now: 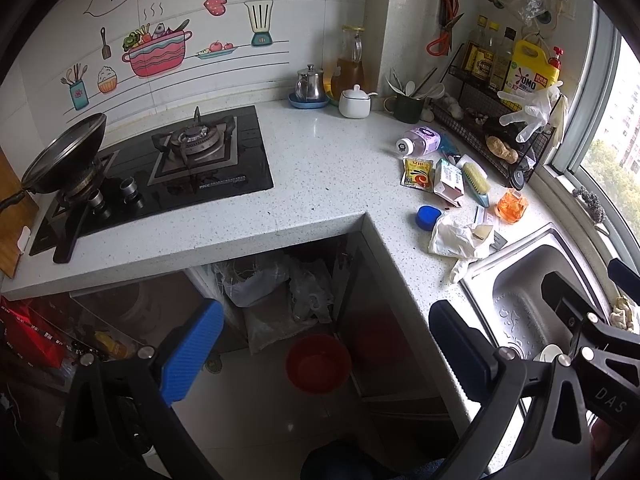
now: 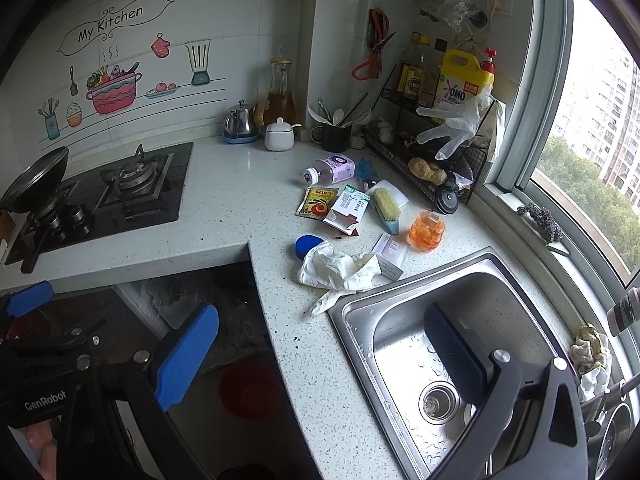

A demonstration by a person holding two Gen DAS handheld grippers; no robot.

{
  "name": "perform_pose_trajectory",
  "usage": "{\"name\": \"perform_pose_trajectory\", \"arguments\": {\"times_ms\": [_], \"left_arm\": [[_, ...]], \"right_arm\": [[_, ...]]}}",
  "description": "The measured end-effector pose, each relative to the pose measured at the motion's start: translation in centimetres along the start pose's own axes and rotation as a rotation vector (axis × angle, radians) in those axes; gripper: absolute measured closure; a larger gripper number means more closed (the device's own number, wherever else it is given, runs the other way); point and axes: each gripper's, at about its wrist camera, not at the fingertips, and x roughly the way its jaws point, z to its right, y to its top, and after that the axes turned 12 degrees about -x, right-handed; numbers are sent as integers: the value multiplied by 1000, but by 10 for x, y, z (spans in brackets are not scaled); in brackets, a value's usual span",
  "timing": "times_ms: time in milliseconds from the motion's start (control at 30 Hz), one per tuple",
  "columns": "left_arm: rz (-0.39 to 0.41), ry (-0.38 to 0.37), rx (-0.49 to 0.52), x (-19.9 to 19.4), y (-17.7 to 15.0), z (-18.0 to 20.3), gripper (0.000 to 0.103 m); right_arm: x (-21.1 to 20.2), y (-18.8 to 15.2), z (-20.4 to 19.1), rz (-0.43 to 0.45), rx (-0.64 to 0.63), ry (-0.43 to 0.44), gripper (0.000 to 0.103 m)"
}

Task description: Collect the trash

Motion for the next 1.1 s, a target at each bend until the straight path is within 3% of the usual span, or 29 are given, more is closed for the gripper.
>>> {"name": "perform_pose_trajectory", "arguments": {"times_ms": [367, 733, 900, 1100], "left_arm": [[-13, -10, 7, 6, 1, 0, 1], [13, -67, -11, 12, 10, 5, 1], [30, -63, 59, 21, 15, 22, 1], [-14, -94, 155, 48, 22, 42, 1]], "right_arm": [[4, 0, -1, -9, -2, 4, 0], [8, 0, 4, -4, 8, -28, 0], [17, -1, 11, -20, 30, -39, 0], [34, -4, 24, -57, 65, -65, 0]]}}
